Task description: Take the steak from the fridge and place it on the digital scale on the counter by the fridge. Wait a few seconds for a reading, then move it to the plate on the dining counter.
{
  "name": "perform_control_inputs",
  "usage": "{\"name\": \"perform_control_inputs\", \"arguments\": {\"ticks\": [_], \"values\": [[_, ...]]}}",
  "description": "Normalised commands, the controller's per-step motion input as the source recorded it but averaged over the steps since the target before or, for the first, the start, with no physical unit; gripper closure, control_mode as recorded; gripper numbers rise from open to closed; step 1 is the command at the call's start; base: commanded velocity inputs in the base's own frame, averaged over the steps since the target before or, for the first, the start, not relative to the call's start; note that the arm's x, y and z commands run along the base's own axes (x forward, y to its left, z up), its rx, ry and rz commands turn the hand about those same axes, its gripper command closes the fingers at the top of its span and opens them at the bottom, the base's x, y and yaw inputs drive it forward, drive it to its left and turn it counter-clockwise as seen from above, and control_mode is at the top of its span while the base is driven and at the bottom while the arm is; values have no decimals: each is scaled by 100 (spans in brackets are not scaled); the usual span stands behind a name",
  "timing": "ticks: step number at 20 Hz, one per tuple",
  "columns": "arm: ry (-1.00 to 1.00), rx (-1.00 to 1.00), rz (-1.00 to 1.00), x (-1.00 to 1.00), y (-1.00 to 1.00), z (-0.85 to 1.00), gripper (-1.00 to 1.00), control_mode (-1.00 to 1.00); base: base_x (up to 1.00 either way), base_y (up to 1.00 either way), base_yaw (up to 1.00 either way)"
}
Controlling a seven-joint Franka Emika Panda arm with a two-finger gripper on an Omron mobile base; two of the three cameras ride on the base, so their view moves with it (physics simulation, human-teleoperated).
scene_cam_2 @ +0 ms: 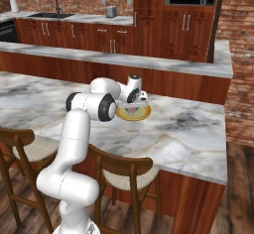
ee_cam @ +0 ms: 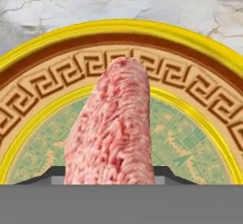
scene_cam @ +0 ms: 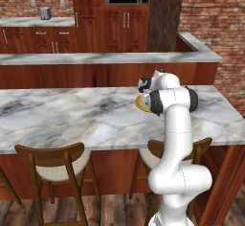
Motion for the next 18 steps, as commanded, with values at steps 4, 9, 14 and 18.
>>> {"name": "perform_control_inputs", "arguments": {"ticks": [4, 9, 14, 18], "values": [[-1, 0, 0, -2, 0, -2, -100, -100, 0, 0, 0], [-4, 0, 0, -51, 0, 5, -100, -100, 0, 0, 0], [-2, 0, -4, -67, 5, 27, -100, -100, 0, 0, 0], [-15, 0, -5, -90, 23, 62, -100, -100, 0, 0, 0]]}}
